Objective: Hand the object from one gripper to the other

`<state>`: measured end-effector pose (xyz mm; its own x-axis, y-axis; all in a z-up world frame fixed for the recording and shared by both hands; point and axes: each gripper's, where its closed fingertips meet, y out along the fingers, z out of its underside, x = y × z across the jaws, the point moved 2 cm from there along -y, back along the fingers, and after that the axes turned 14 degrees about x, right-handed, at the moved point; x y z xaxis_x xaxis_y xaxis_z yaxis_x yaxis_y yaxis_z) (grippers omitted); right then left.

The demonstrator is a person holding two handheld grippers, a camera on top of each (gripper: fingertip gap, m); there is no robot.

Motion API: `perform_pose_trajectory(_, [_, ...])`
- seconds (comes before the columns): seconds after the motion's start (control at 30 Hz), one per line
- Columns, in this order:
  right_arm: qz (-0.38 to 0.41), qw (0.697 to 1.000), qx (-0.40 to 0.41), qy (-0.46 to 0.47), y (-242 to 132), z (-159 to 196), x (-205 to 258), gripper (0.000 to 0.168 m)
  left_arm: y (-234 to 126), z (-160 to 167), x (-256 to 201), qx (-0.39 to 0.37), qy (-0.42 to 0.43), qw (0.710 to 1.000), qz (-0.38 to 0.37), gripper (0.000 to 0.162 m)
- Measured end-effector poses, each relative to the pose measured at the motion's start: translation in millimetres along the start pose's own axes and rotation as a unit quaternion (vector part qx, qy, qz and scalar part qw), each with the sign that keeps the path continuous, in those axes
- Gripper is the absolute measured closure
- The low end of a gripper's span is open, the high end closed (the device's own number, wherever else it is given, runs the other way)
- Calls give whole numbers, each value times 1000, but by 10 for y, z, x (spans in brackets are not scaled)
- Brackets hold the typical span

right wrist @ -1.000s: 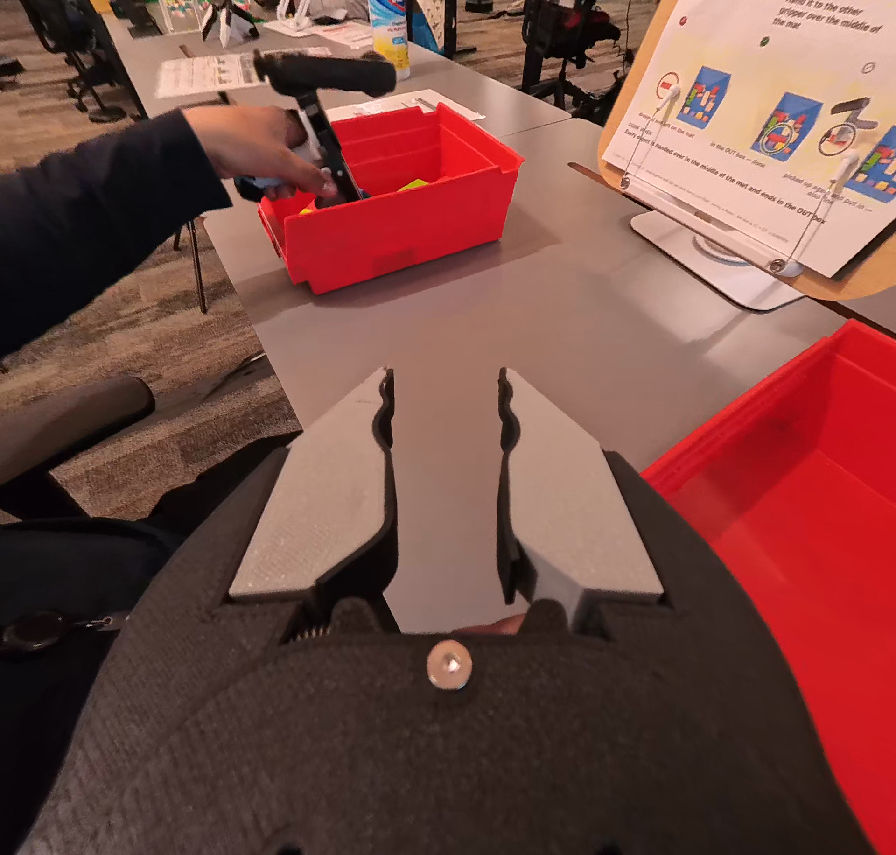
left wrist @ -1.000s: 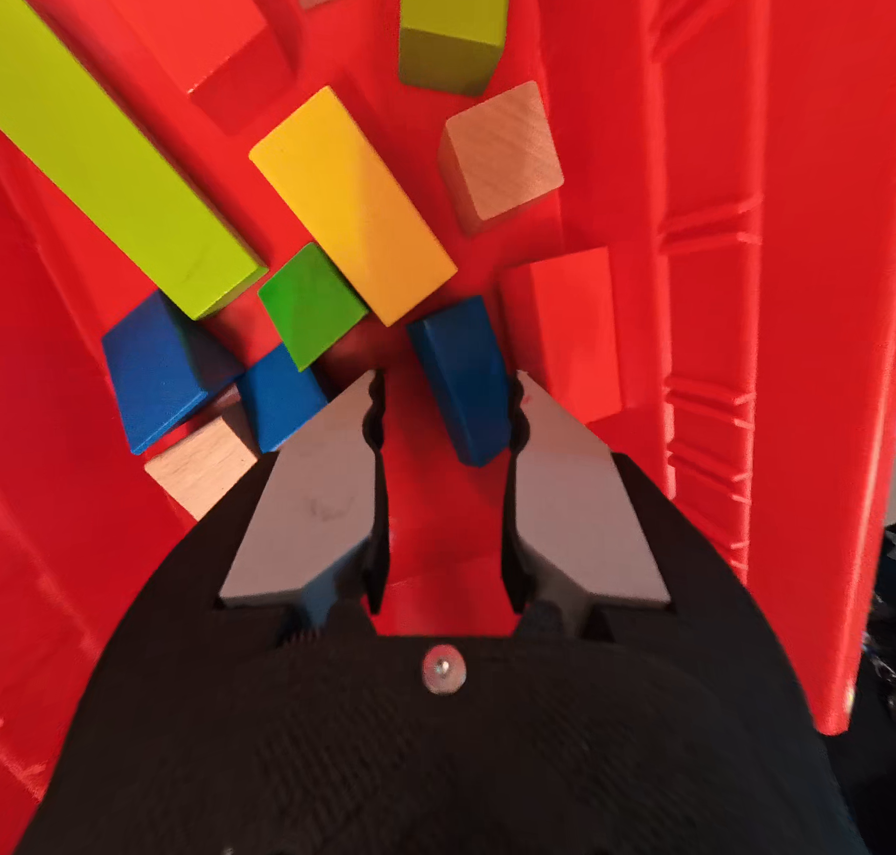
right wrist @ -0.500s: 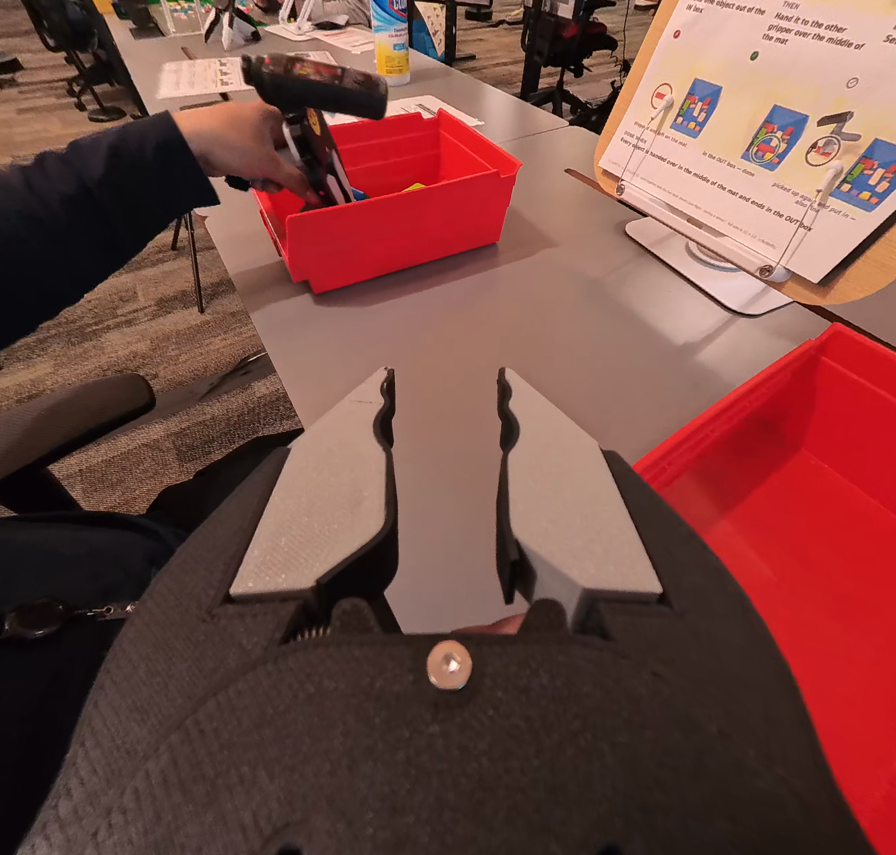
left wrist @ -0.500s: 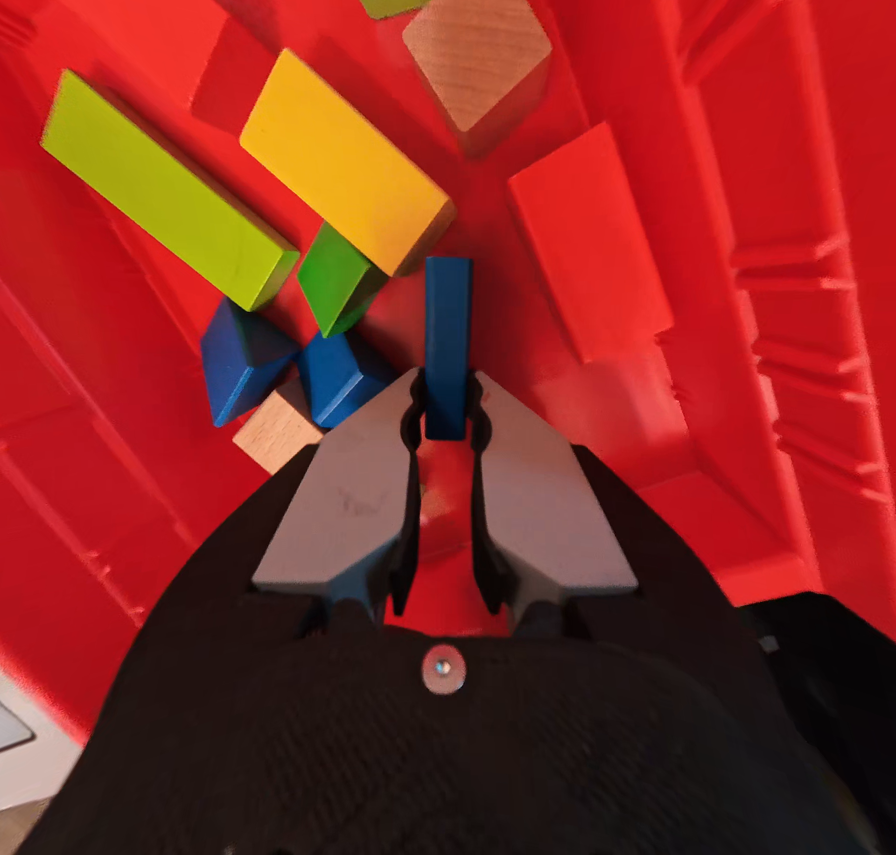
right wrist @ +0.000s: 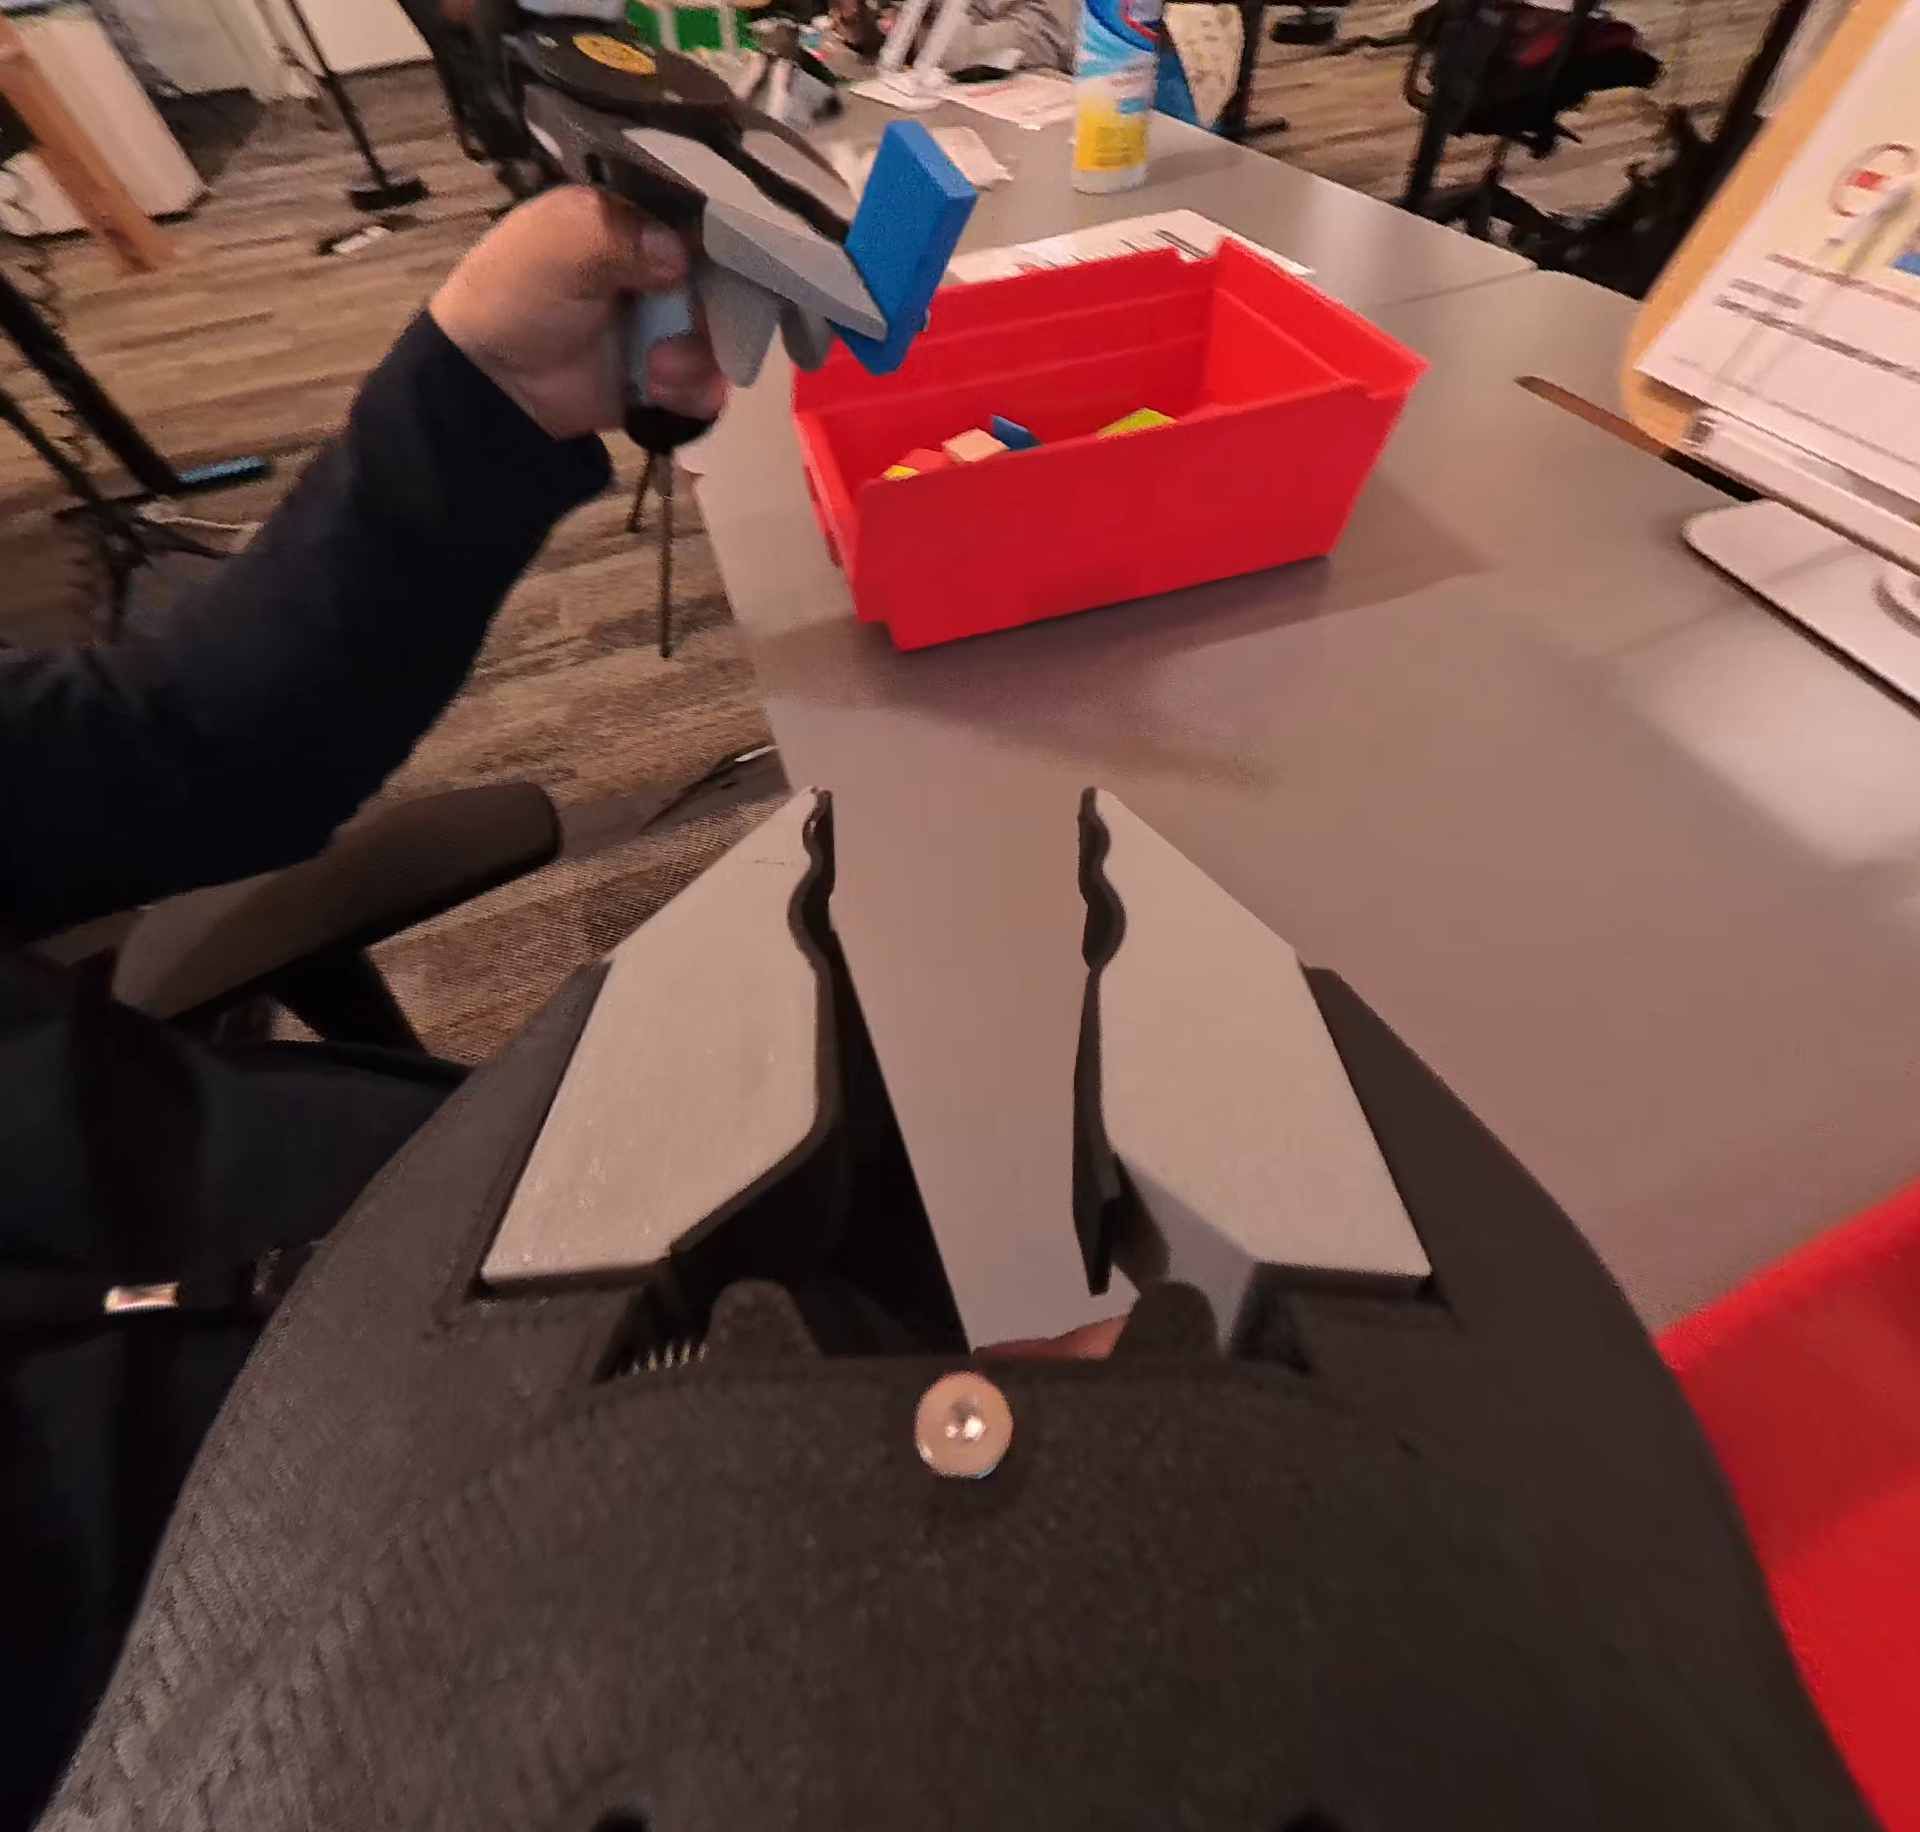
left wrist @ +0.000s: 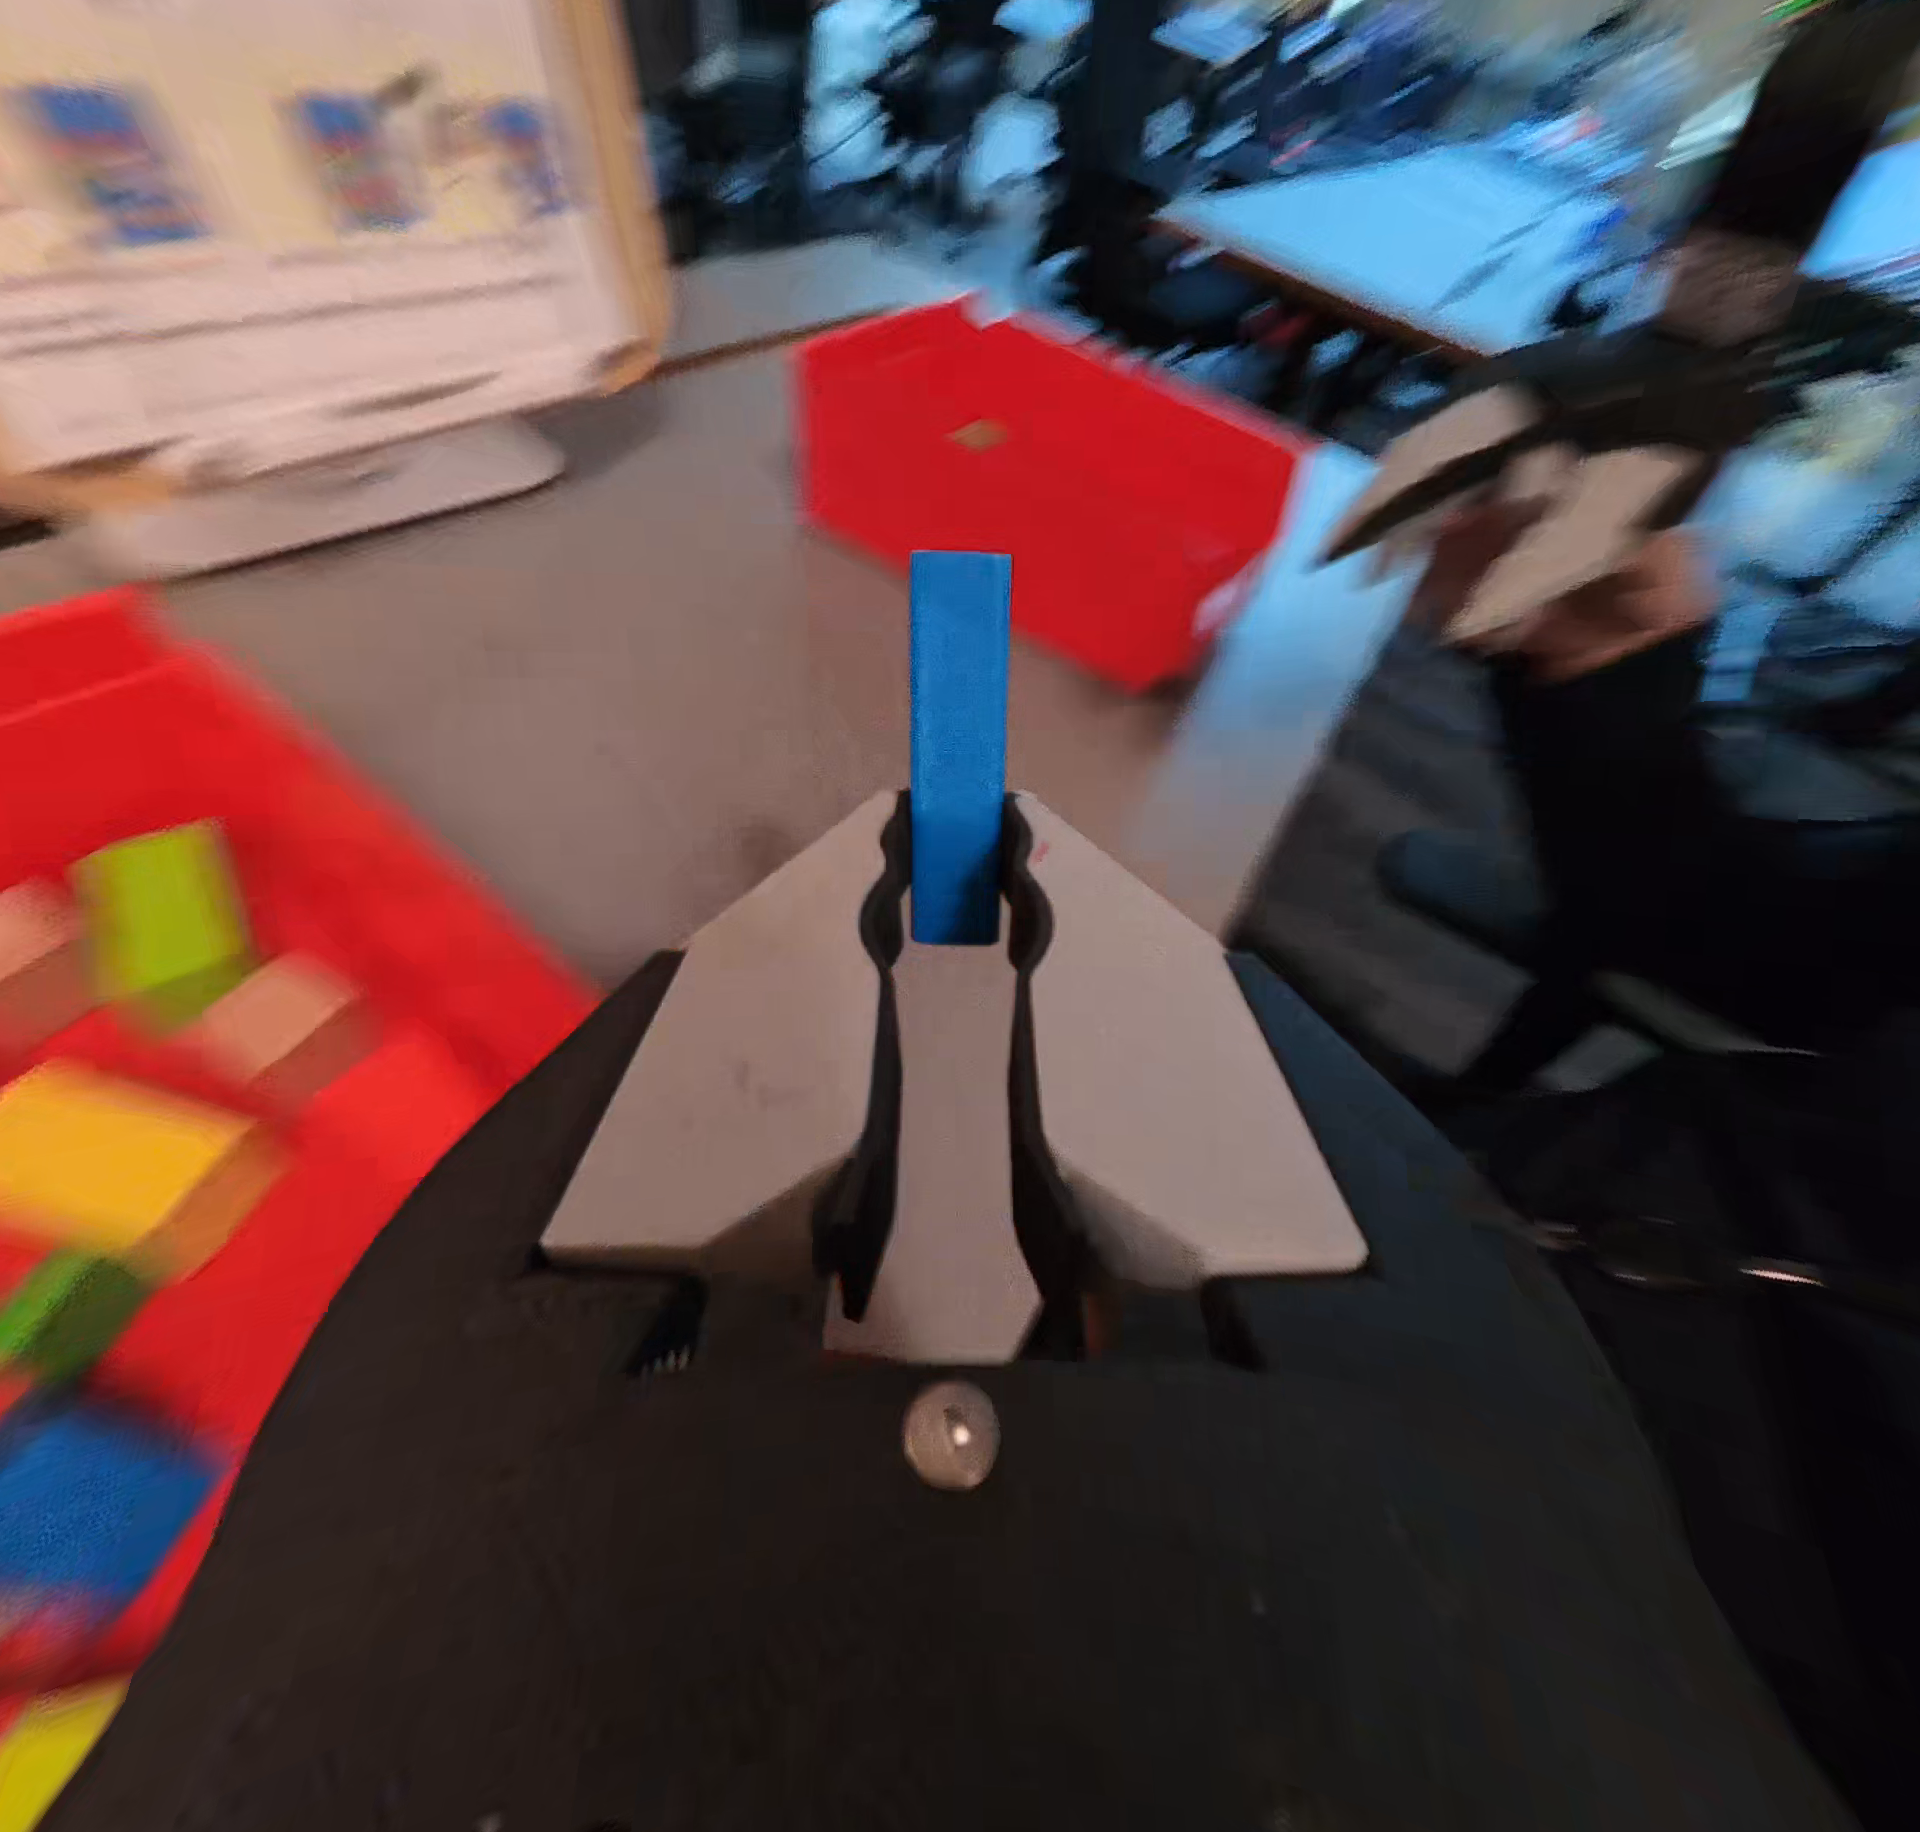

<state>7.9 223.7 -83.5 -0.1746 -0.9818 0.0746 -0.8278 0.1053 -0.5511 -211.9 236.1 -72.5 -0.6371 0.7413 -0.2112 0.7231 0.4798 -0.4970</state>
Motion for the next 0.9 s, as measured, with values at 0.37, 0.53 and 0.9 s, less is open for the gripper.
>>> perform_pose_trajectory(0.37, [-119, 985, -123, 18, -260, -368, 494, 123, 628, -243, -1547, -67, 61, 953, 290, 148])
perform_pose_trajectory(0.53, [-166, 977, -128, 41, -211, -368, 528, 122, 894, -192, -1730, -36, 67, 950, 304, 149])
perform_pose_trajectory(0.9, [-167, 976, -131, 45, -51, -376, 526, 155, 919, -209, -1639, -45, 22, 952, 301, 147])
